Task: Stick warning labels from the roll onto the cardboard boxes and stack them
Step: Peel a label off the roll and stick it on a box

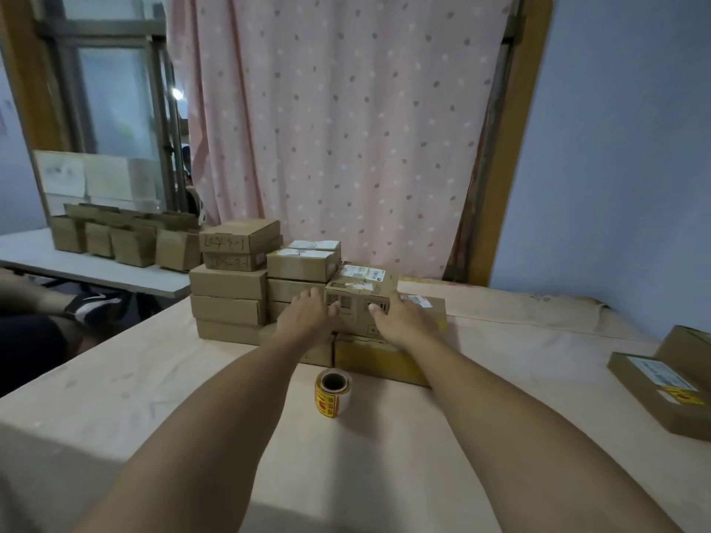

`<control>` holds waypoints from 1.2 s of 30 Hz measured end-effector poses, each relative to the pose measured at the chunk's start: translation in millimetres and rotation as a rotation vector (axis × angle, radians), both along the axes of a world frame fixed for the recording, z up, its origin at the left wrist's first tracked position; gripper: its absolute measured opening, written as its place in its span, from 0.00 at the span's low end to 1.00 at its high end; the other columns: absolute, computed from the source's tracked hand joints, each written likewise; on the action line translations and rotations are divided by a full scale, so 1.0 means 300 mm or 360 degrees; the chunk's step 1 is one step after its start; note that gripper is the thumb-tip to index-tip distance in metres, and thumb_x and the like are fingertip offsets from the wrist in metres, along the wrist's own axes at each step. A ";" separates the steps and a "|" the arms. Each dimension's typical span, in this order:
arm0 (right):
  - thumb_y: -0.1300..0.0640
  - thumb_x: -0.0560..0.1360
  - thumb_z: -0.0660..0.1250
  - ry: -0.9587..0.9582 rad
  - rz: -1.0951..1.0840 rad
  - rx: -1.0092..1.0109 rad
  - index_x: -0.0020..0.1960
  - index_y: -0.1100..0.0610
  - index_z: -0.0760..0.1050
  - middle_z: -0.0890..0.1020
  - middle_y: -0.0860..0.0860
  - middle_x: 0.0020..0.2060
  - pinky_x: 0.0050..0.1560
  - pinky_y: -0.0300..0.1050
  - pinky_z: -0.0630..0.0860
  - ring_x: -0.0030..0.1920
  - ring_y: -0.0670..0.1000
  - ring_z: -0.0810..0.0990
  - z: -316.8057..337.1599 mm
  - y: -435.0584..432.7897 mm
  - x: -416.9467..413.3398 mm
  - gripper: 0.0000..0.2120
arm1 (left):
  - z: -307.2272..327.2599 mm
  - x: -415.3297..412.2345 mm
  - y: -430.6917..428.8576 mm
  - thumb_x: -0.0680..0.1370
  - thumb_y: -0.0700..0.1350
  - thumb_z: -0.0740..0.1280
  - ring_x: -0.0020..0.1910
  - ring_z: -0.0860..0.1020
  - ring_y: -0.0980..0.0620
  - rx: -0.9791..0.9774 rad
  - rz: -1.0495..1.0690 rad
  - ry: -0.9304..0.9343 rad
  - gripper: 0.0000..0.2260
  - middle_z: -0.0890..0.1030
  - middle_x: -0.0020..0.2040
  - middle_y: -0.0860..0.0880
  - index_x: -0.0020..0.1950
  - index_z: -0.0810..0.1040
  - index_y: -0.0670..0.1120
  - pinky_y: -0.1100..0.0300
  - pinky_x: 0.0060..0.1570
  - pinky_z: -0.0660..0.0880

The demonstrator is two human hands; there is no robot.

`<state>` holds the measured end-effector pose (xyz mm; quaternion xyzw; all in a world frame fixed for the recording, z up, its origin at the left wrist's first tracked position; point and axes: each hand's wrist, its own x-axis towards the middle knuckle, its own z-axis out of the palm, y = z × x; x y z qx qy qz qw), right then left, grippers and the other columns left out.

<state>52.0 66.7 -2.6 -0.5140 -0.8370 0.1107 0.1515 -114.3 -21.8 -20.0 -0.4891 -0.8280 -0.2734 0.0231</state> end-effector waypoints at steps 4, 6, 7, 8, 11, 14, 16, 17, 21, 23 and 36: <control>0.32 0.81 0.50 0.0214 -0.0014 -0.0201 0.84 0.45 0.47 0.65 0.55 0.79 0.72 0.63 0.69 0.77 0.62 0.65 -0.018 0.000 -0.014 0.36 | -0.012 0.013 0.053 0.82 0.60 0.58 0.66 0.74 0.45 0.0170 -0.0074 -0.0295 0.25 0.74 0.68 0.45 0.73 0.68 0.45 0.43 0.63 0.75; 0.34 0.82 0.53 0.0347 0.0019 -0.0312 0.83 0.44 0.48 0.62 0.54 0.81 0.75 0.62 0.66 0.79 0.62 0.63 -0.023 0.002 -0.018 0.34 | -0.013 0.026 0.080 0.81 0.60 0.60 0.67 0.74 0.44 0.0258 -0.0060 -0.0432 0.27 0.74 0.69 0.44 0.73 0.67 0.44 0.42 0.64 0.75; 0.35 0.82 0.55 0.0384 0.0035 -0.0325 0.83 0.44 0.49 0.62 0.53 0.81 0.75 0.62 0.66 0.79 0.61 0.62 -0.027 0.005 -0.020 0.33 | -0.015 0.032 0.094 0.81 0.60 0.60 0.68 0.74 0.43 0.0300 -0.0037 -0.0493 0.28 0.73 0.71 0.44 0.75 0.66 0.43 0.42 0.64 0.74; 0.36 0.83 0.56 0.0407 0.0047 -0.0320 0.83 0.44 0.50 0.62 0.53 0.81 0.75 0.62 0.66 0.79 0.61 0.62 -0.030 0.008 -0.021 0.33 | -0.015 0.041 0.105 0.80 0.60 0.61 0.69 0.73 0.43 0.0339 -0.0014 -0.0550 0.30 0.72 0.73 0.43 0.76 0.64 0.43 0.41 0.65 0.74; 0.38 0.83 0.58 0.0442 0.0040 -0.0281 0.83 0.44 0.53 0.64 0.54 0.80 0.74 0.60 0.68 0.78 0.61 0.64 -0.040 0.019 -0.022 0.32 | -0.007 0.066 0.135 0.82 0.57 0.62 0.71 0.70 0.41 0.0408 0.0080 -0.0651 0.30 0.67 0.75 0.42 0.78 0.61 0.42 0.42 0.67 0.72; 0.40 0.83 0.59 0.0527 0.0038 -0.0281 0.81 0.44 0.55 0.67 0.54 0.78 0.71 0.59 0.70 0.76 0.61 0.68 -0.044 0.026 -0.028 0.30 | -0.008 0.070 0.161 0.82 0.56 0.62 0.70 0.70 0.41 0.0422 0.0167 -0.0755 0.28 0.68 0.73 0.41 0.75 0.63 0.40 0.43 0.67 0.72; 0.41 0.83 0.60 0.0593 0.0024 -0.0290 0.80 0.45 0.57 0.69 0.54 0.76 0.68 0.58 0.72 0.73 0.60 0.70 -0.043 0.025 -0.035 0.29 | -0.018 0.068 0.174 0.81 0.55 0.63 0.68 0.72 0.41 0.0465 0.0145 -0.0858 0.26 0.70 0.71 0.41 0.73 0.65 0.41 0.41 0.65 0.73; 0.41 0.83 0.60 0.0619 0.0000 -0.0298 0.80 0.46 0.58 0.71 0.54 0.75 0.67 0.56 0.72 0.72 0.60 0.72 -0.044 0.026 -0.039 0.28 | -0.023 0.068 0.178 0.81 0.55 0.64 0.68 0.72 0.41 0.0482 0.0126 -0.0891 0.26 0.69 0.71 0.42 0.74 0.65 0.41 0.41 0.66 0.73; 0.45 0.84 0.61 0.0896 -0.0206 -0.0411 0.73 0.50 0.64 0.76 0.54 0.67 0.48 0.46 0.75 0.56 0.54 0.77 -0.031 0.022 -0.036 0.21 | -0.026 0.087 0.175 0.81 0.55 0.63 0.72 0.67 0.41 0.0494 0.0122 -0.0900 0.30 0.63 0.76 0.42 0.78 0.62 0.42 0.41 0.70 0.70; 0.46 0.84 0.61 0.1063 -0.0339 -0.0447 0.70 0.53 0.64 0.75 0.53 0.65 0.39 0.43 0.70 0.50 0.52 0.75 -0.021 0.025 -0.016 0.19 | -0.019 0.111 0.171 0.82 0.55 0.62 0.75 0.62 0.41 0.0456 0.0084 -0.0785 0.30 0.60 0.77 0.42 0.80 0.61 0.42 0.43 0.72 0.68; 0.41 0.78 0.67 0.1648 -0.0649 -0.0653 0.68 0.50 0.74 0.74 0.54 0.61 0.54 0.58 0.83 0.56 0.58 0.77 -0.005 -0.045 0.259 0.22 | 0.046 0.343 0.031 0.83 0.52 0.62 0.51 0.77 0.50 0.0614 -0.0112 -0.0985 0.13 0.79 0.56 0.46 0.61 0.74 0.44 0.54 0.45 0.76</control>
